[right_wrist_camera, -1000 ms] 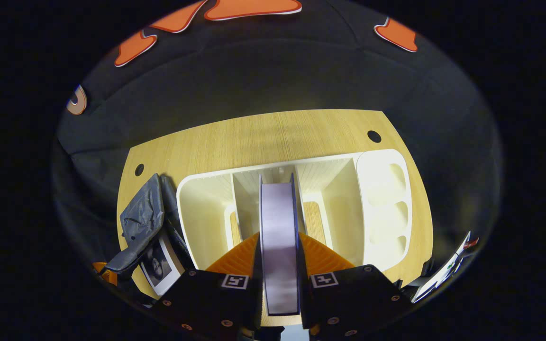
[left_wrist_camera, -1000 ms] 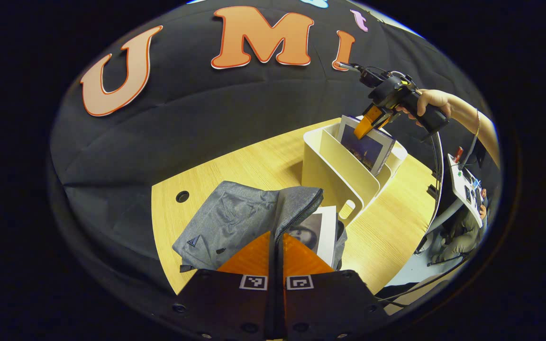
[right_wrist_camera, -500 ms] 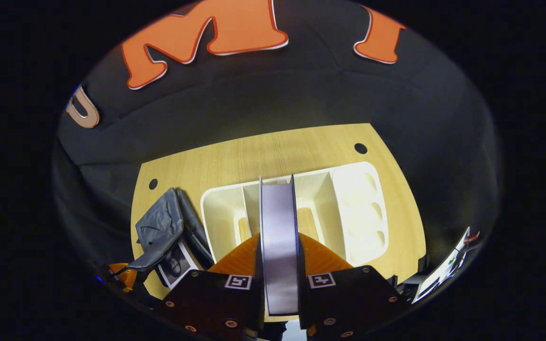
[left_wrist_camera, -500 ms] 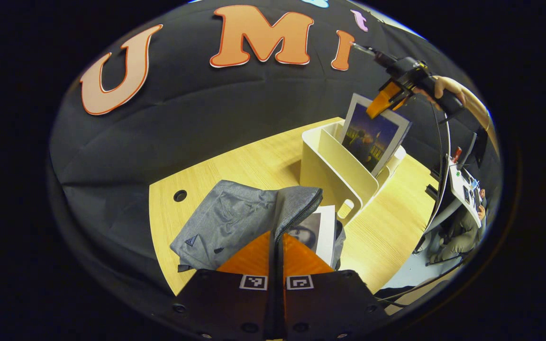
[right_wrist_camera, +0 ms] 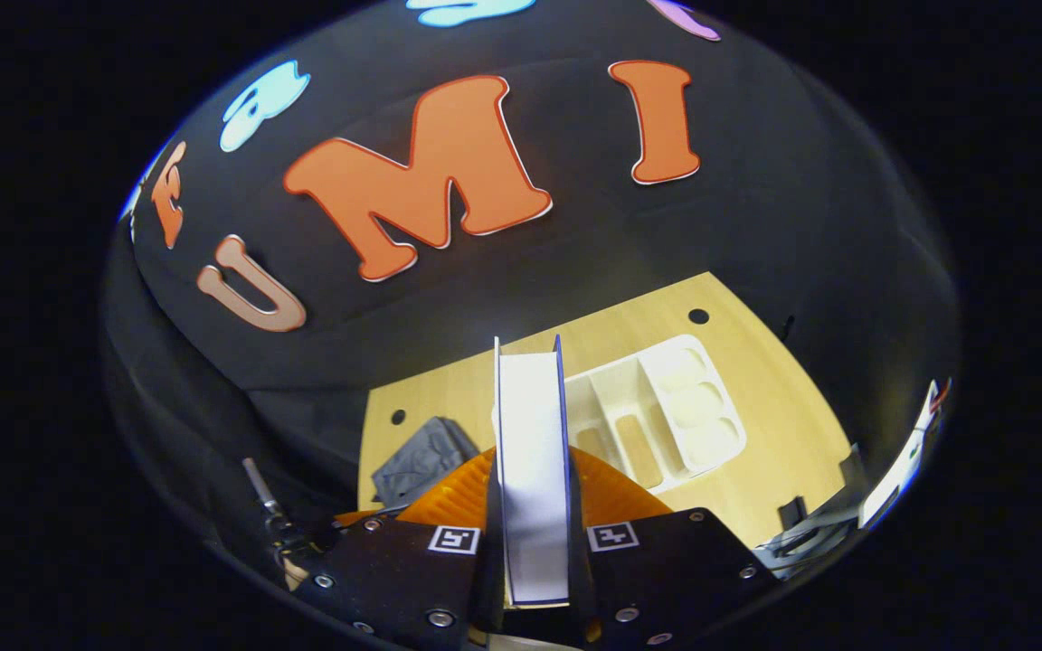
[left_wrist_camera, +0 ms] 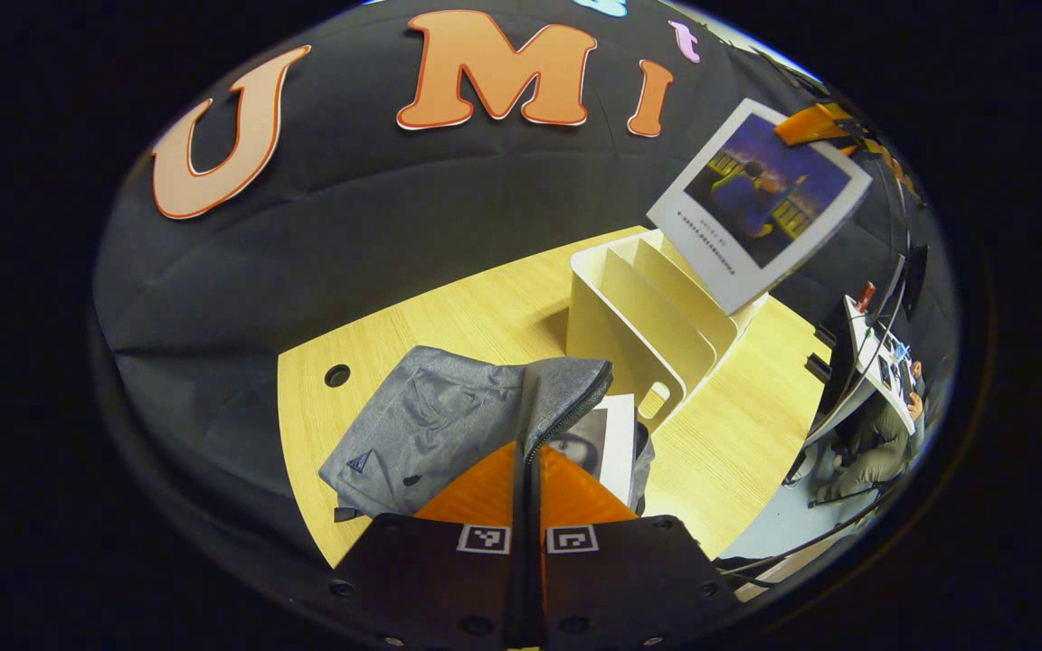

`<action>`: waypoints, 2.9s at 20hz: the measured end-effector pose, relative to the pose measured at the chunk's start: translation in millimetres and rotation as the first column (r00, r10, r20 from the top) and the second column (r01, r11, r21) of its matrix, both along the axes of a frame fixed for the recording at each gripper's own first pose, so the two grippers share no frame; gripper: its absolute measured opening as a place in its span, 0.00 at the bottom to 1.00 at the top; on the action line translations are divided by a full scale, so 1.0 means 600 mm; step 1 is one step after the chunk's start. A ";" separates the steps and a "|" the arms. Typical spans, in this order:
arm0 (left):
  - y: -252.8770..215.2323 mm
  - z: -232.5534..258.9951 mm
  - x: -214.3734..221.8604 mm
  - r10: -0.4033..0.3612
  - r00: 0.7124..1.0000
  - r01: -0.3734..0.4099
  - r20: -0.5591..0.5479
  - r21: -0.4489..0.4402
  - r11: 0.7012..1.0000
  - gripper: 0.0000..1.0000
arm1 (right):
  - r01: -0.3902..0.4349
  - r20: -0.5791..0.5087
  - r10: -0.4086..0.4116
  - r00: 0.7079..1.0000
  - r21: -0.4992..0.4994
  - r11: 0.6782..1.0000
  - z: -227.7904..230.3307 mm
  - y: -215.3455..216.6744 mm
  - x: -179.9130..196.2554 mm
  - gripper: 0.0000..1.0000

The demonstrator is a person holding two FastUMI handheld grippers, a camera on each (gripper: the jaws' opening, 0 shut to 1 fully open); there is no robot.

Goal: Open the schoolbag, grab two books from the bookshelf and put them into the schoolbag.

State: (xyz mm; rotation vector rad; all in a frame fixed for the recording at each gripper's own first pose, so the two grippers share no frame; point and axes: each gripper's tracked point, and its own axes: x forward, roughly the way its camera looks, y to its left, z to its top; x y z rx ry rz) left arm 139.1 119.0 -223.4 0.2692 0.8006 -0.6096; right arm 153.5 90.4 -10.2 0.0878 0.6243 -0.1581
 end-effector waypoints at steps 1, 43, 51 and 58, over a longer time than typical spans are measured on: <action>0.002 0.002 -0.003 0.000 1.000 0.000 0.004 0.003 1.000 0.01 | -0.002 0.014 0.001 1.000 0.054 0.999 -0.009 0.011 -0.022 0.28; -0.014 0.035 -0.034 -0.037 0.999 0.036 0.015 0.020 0.999 0.01 | 0.304 -0.120 -0.290 0.949 0.581 0.755 -0.588 0.222 0.102 0.45; -0.007 0.029 -0.048 -0.002 1.000 0.002 -0.004 -0.003 1.000 0.00 | 0.293 -0.187 -0.227 0.956 0.526 0.798 -0.583 0.205 0.067 0.98; -0.015 0.010 -0.063 0.034 0.999 -0.034 -0.026 -0.010 0.999 0.01 | 0.259 -0.166 -0.200 0.966 0.532 0.806 -0.517 0.131 0.046 0.98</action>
